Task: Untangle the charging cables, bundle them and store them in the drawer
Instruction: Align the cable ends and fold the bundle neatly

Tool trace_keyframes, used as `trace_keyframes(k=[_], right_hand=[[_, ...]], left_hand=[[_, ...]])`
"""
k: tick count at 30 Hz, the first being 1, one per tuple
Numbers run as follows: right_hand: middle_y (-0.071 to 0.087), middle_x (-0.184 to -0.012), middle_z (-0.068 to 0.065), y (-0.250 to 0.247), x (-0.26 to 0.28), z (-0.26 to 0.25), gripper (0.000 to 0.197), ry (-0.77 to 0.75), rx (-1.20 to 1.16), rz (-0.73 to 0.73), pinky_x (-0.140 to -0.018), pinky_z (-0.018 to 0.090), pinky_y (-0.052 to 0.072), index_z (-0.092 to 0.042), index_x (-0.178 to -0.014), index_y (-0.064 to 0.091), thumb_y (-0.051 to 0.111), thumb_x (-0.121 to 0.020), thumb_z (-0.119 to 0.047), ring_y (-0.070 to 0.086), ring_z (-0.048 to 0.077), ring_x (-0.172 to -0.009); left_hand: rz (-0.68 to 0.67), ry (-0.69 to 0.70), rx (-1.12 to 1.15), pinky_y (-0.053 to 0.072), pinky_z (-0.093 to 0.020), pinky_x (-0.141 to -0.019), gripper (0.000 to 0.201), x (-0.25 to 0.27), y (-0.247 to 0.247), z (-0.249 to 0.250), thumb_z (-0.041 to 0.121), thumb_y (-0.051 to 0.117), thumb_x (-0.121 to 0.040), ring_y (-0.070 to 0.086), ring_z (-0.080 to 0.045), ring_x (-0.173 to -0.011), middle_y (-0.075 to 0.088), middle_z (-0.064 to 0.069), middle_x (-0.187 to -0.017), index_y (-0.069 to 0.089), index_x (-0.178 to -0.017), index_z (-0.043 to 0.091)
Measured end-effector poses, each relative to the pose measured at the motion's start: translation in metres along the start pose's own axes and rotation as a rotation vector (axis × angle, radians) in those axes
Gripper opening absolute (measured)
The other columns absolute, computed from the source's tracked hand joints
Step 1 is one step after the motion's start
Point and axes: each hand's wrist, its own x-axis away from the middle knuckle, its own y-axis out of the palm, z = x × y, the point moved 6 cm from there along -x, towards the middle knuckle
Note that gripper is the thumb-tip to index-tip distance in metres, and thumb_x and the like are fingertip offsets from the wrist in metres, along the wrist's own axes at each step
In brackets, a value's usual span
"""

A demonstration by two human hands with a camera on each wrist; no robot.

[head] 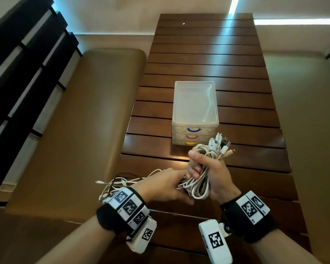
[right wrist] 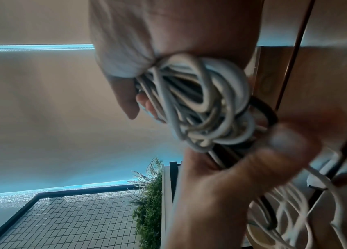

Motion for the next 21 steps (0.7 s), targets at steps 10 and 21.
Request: trace_keyframes(k=[10, 21], right_hand=[[0.040, -0.052, 0.000, 0.007, -0.010, -0.013, 0.021, 0.040, -0.073, -0.066, -0.058, 0.034, 0.047, -0.015, -0.070, 0.057, 0.066, -0.089, -0.013, 0.043, 0.012, -0.043], [0.043, -0.052, 0.001, -0.008, -0.006, -0.015, 0.026, 0.080, 0.011, 0.019, -0.060, 0.034, 0.045, -0.020, -0.063, 0.066, 0.069, -0.089, -0.015, 0.044, 0.014, -0.044]], left_hand=[[0.025, 0.068, 0.110, 0.038, -0.021, -0.061, 0.016, 0.001, -0.021, -0.026, 0.042, 0.072, -0.088, 0.051, -0.001, -0.061, 0.061, 0.016, -0.068, 0.065, -0.080, 0.030], [-0.021, -0.085, -0.114, 0.033, -0.026, -0.054, 0.056, 0.030, -0.027, -0.064, 0.079, 0.037, -0.081, 0.042, -0.007, -0.052, 0.049, 0.006, -0.063, 0.054, -0.075, 0.027]])
